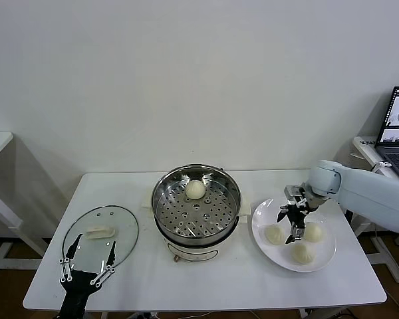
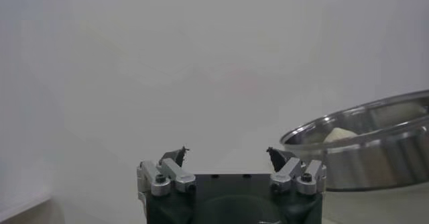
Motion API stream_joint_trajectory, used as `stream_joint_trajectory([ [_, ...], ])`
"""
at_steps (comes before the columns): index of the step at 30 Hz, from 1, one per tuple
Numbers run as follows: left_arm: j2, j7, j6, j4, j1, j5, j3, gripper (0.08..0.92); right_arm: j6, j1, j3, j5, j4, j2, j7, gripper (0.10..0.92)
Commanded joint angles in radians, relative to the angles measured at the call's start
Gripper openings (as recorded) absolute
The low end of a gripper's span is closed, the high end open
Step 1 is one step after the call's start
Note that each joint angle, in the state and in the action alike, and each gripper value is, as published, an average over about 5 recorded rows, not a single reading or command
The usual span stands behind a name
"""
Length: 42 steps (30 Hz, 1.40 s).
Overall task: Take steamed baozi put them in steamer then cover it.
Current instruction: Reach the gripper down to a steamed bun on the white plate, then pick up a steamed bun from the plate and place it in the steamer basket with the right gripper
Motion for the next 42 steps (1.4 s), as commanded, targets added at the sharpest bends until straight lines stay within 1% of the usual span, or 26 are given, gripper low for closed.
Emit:
stream_joint_trajectory([
  [1,0.0,-0.001,-0.001,0.005,-0.001,-0.001,-0.004,0.823,-0.013,-0.034,0.003,-0.02,-0.01,0.032,0.057,0.823],
  [8,-0.001,-0.002,-0.001,0.008,-0.004,-0.001,-0.002,0.823,-0.015,-0.039,0.002,-0.038,-0.013,0.05,0.058,0.821],
  [11,-0.001,-0.002,-0.002,0.009,-0.003,-0.001,-0.003,0.823,-0.014,-0.041,0.003,-0.053,-0.012,0.05,0.057,0.808],
  [18,-0.001,-0.002,-0.003,0.006,-0.003,-0.003,-0.008,0.823,-0.004,-0.023,0.022,-0.099,0.017,0.027,0.041,0.659],
  [21,0.0,-0.003,-0.003,0.005,-0.003,-0.004,-0.009,0.823,0.012,0.01,0.046,-0.125,0.04,0.01,-0.005,0.628],
  [25,0.003,-0.003,-0.001,0.002,-0.005,-0.004,-0.008,0.823,0.05,0.128,0.103,-0.146,0.038,0.015,-0.15,0.622],
  [29,0.007,-0.004,0.001,-0.004,-0.011,-0.004,-0.003,0.823,0.074,0.347,0.052,-0.067,0.02,0.082,-0.294,0.627],
  [32,0.007,-0.003,0.001,-0.007,-0.014,-0.003,0.002,0.823,0.076,0.473,0.007,0.008,0.027,0.156,-0.346,0.628],
  [37,0.007,-0.002,0.002,-0.015,-0.02,-0.001,0.014,0.823,0.055,0.58,-0.028,0.118,0.048,0.301,-0.353,0.628],
  [42,0.01,-0.003,-0.001,-0.014,-0.026,0.001,0.022,0.823,0.009,0.607,-0.082,0.217,0.076,0.448,-0.305,0.628],
])
